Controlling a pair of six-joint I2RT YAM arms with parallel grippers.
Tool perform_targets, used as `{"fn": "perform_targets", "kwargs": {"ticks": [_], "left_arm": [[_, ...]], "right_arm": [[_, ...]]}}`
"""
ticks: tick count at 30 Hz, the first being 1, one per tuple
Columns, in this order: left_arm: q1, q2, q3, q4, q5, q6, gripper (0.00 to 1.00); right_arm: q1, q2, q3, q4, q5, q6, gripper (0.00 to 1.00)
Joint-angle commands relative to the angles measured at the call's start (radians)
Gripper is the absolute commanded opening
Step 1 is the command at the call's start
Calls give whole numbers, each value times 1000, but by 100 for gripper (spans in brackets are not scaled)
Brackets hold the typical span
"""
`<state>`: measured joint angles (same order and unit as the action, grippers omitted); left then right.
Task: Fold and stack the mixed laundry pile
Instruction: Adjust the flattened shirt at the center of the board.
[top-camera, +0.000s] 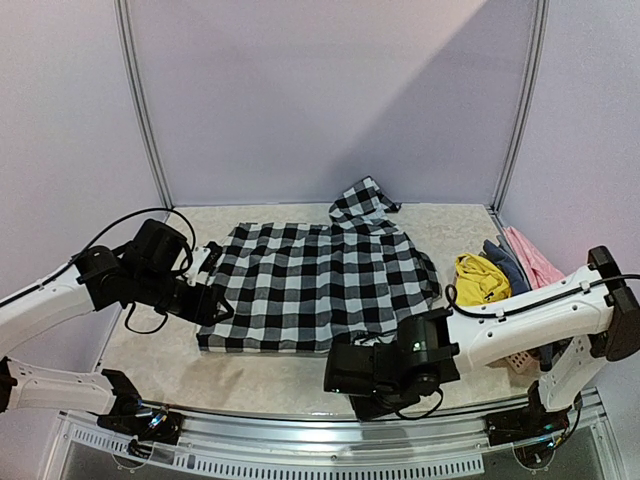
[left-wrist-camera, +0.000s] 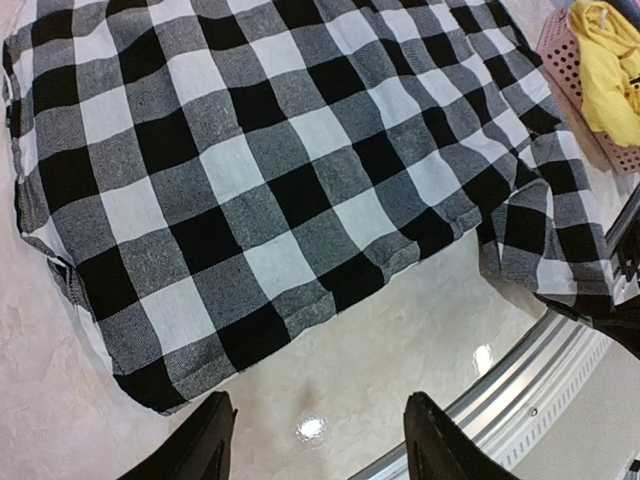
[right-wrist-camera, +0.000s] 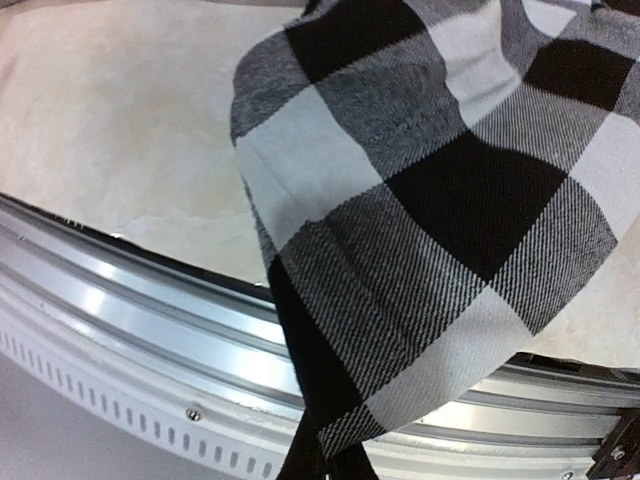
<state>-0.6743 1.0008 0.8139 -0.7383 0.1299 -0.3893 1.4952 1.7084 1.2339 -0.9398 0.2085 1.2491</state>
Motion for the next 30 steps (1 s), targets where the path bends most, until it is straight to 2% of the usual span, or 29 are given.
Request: {"fn": "perform_targets", "kwargs": {"ticks": [1,7,13,23,30], "left_arm": [[-18,4,-15,-2,-4,7,59],[-19,15,-12,7,-15,10,59],[-19,61,23,20,-38,-2,59],[-19,170,73,53,-91,-56,59],[-18,304,131,68,-104,-81,59]], "right_arm": [[-34,-71,96,-71,-36,-178,0],[-194,-205,51,22,-128,-263,0],[-429,-216,58,74,-260,-407,0],[-763,-24,167,41,-396,-703,0],[-889,191,300,23,-444,-822,0]]}}
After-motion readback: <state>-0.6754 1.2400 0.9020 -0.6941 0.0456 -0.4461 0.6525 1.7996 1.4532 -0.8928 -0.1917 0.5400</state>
